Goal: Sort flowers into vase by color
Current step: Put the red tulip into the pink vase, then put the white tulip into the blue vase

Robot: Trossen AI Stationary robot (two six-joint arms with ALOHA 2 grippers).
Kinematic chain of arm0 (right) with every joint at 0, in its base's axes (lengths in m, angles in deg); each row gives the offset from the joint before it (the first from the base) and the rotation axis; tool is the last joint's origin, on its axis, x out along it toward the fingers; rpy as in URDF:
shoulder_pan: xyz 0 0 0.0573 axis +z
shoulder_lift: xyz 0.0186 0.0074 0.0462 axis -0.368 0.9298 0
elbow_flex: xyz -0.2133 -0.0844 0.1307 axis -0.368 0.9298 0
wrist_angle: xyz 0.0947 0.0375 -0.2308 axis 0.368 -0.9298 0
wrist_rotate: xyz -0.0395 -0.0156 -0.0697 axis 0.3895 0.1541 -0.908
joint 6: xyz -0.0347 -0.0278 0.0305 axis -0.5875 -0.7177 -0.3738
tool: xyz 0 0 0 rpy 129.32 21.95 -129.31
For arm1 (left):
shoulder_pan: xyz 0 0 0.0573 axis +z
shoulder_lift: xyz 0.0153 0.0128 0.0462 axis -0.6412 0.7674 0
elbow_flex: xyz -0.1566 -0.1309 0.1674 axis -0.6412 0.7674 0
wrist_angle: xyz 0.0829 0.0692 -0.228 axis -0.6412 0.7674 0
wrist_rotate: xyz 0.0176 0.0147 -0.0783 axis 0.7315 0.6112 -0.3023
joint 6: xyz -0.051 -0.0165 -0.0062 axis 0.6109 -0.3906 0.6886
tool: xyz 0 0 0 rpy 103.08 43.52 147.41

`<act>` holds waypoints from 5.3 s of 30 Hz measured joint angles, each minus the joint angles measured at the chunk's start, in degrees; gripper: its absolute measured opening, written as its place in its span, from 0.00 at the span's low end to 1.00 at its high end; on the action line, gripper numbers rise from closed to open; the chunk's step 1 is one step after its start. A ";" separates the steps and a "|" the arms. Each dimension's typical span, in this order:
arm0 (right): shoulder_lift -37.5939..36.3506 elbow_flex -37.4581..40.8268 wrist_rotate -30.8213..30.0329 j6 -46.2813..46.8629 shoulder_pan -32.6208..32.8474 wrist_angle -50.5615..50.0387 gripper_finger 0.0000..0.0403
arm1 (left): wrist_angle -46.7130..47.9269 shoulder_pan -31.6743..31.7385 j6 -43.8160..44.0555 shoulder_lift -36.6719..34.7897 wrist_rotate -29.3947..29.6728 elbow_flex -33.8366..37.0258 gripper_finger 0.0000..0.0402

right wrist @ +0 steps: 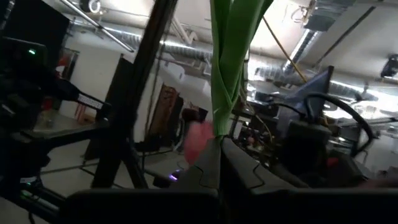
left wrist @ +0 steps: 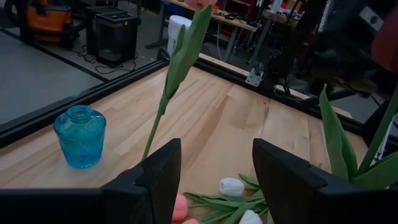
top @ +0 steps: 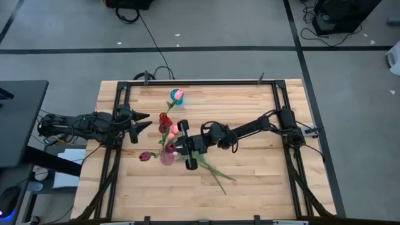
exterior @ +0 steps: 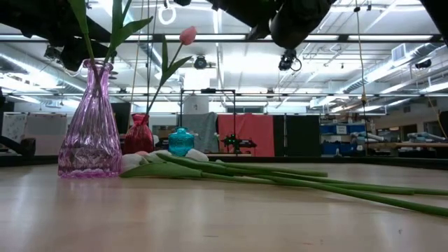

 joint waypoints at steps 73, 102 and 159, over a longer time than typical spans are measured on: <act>-4.06 -7.13 -10.13 7.15 0.76 -50.24 0.36 | 0.31 -0.01 -0.98 -0.04 -2.71 0.04 0.51; -2.95 -7.15 -19.19 35.83 3.12 -94.14 0.30 | -0.22 0.02 -1.14 -0.02 -2.47 0.04 0.51; 2.81 -5.07 -23.65 29.07 -2.43 -90.86 0.05 | 0.63 0.02 -0.05 -0.02 -2.45 0.04 0.51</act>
